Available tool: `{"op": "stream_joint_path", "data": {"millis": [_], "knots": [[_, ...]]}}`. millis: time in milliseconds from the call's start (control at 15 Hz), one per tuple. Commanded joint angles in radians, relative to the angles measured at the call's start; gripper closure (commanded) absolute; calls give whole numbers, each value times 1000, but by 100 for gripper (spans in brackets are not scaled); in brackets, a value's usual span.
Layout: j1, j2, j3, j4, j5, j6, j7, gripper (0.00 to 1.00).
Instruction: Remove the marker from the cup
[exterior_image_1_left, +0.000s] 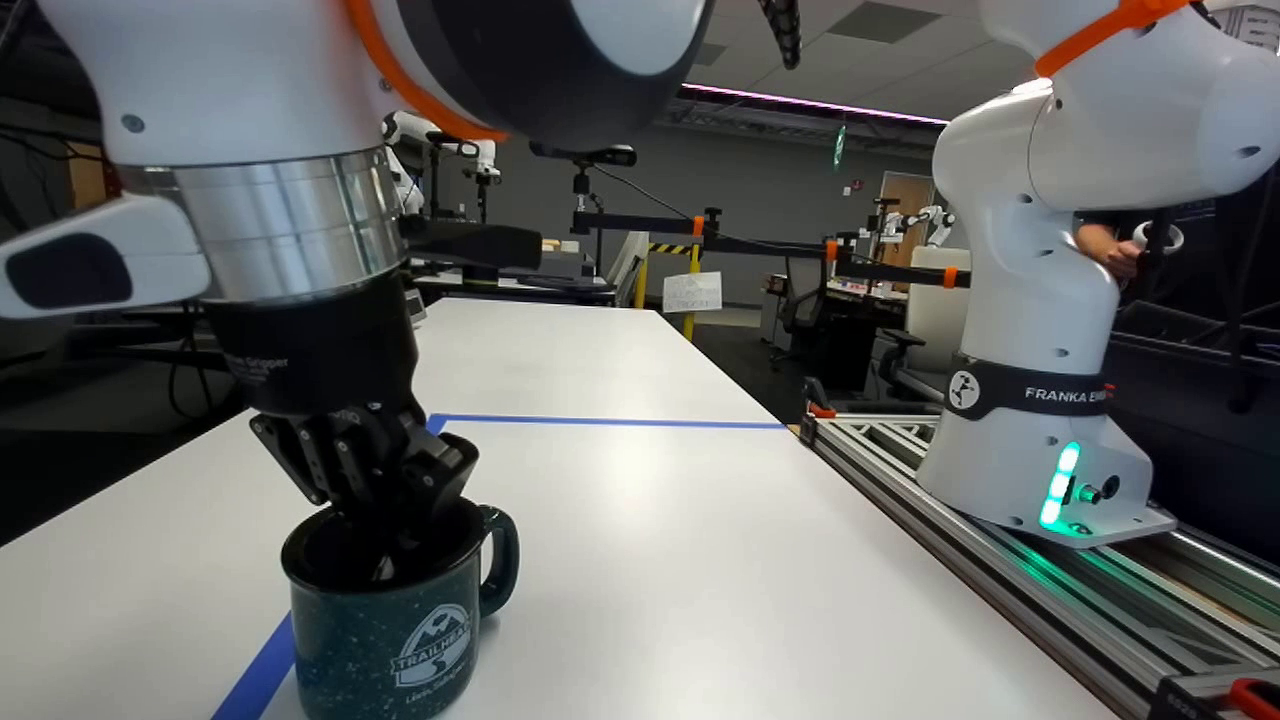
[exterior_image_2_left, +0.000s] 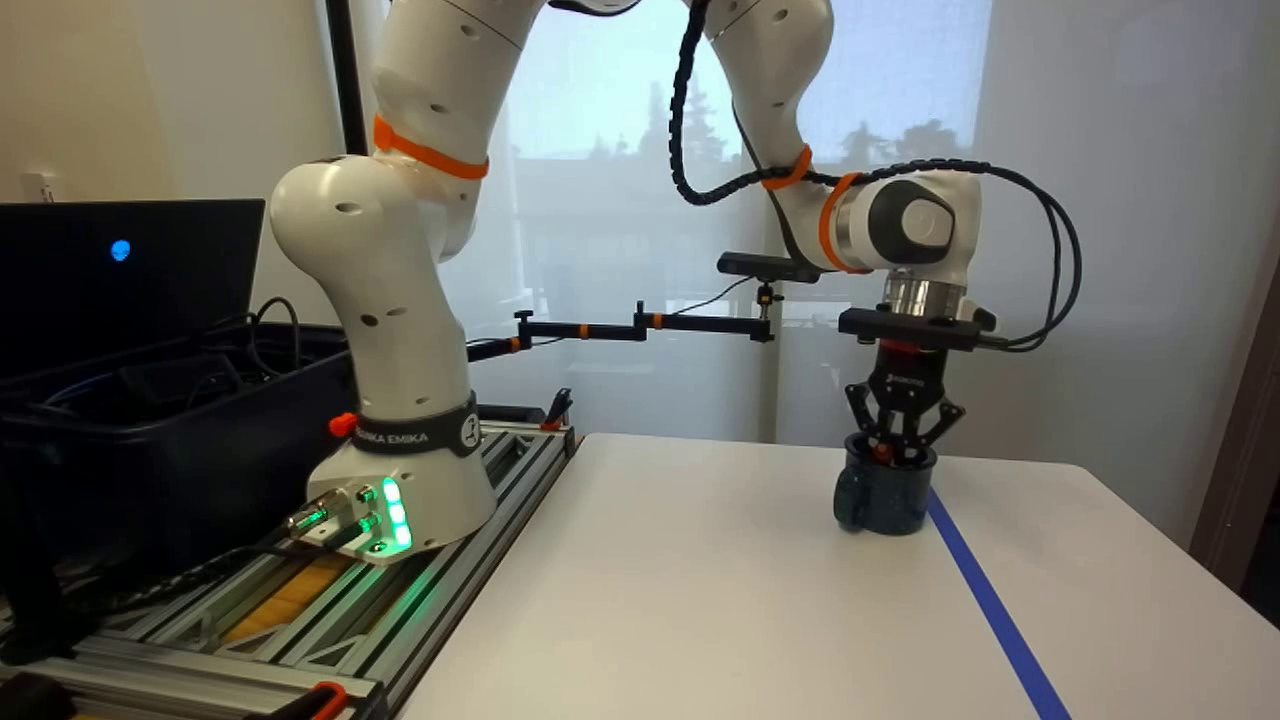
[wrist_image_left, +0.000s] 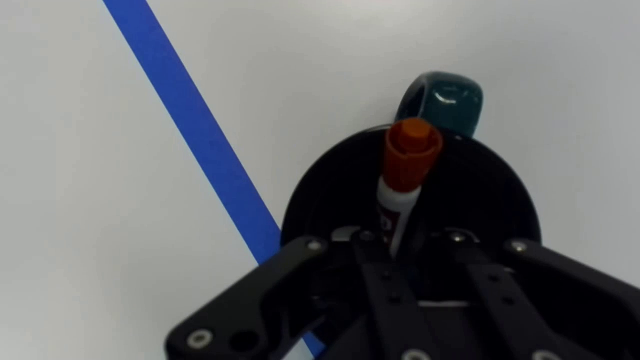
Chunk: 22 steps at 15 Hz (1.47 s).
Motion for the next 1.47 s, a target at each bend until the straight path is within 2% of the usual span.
{"op": "stream_joint_path", "data": {"millis": [0,333,600,800,1000,1133,1400], "knots": [[0,-65,14,-35,9,-22,10,95],[-6,-182,38,-59,50,-76,1,95],[-36,-345,44,-123,152,-104,-41,95],[-59,-464,-11,-194,110,-30,17,95],[-97,-532,-72,-257,45,37,76,95],[-127,-553,-110,-310,0,116,122,95],[-180,-530,-167,-419,-14,333,217,95]]}}
